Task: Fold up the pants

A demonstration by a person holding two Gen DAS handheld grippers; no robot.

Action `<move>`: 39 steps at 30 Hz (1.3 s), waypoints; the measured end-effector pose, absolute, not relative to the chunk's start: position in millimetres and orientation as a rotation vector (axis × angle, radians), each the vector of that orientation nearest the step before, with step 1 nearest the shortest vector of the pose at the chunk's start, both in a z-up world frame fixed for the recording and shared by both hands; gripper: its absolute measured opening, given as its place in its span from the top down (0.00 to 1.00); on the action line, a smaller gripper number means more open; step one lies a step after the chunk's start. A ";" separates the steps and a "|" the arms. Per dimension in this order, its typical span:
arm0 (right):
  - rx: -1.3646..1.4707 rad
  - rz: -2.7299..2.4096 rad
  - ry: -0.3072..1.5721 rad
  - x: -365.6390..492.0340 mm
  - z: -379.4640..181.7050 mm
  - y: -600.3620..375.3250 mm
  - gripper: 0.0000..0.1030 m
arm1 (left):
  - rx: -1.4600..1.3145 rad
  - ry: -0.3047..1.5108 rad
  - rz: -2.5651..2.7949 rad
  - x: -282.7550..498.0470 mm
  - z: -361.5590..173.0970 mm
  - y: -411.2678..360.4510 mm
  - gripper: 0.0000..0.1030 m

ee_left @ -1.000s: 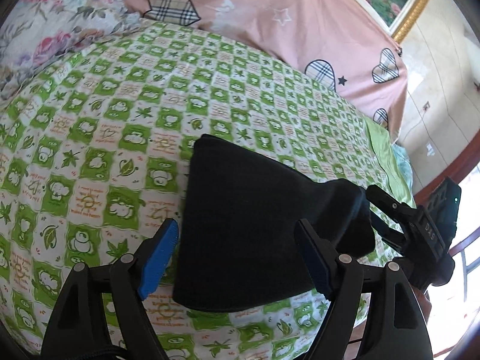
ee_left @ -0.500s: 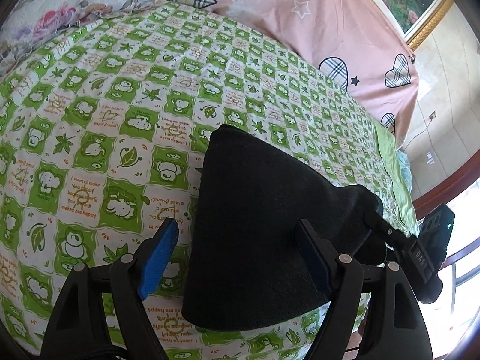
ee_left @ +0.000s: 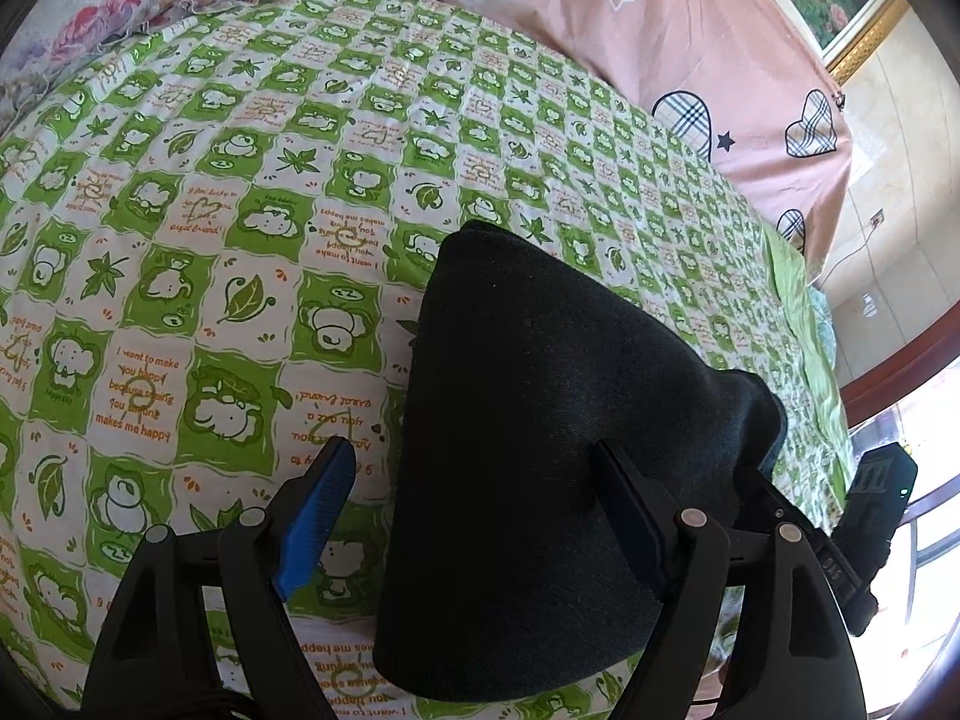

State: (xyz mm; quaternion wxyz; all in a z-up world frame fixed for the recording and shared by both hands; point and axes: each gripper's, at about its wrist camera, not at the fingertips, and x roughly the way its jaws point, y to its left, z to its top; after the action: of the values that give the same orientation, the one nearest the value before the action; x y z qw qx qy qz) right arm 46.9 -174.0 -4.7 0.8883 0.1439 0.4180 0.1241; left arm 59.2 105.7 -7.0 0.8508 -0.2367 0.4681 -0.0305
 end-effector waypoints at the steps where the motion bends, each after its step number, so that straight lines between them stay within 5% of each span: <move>1: 0.300 0.265 0.867 46.8 -4.6 -173.9 0.05 | -0.482 0.982 -0.056 60.1 -8.3 104.0 0.18; 12: 0.344 0.338 0.876 48.6 -9.3 -173.5 0.15 | -0.450 0.999 -0.067 71.8 -20.0 104.3 0.16; 15: 0.367 0.358 0.886 48.9 -10.2 -172.4 0.18 | -0.447 1.005 -0.089 75.7 -20.1 102.3 0.24; 17: 0.400 0.382 0.895 50.7 -12.8 -173.4 0.21 | -0.456 1.009 -0.121 77.7 -20.2 98.5 0.40; 29: 0.407 0.435 0.884 44.0 -6.1 -169.8 0.40 | -0.446 0.986 -0.134 66.6 -5.0 93.1 0.61; 39: 0.358 0.490 0.831 39.6 26.7 -147.8 0.47 | -0.437 0.913 -0.127 46.2 28.5 103.5 0.65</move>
State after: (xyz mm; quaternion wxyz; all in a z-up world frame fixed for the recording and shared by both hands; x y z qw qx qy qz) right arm 39.6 -147.8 26.7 0.8704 0.1714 0.3975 0.2345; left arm 46.2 103.5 28.5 0.8726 -0.2094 0.4370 -0.0608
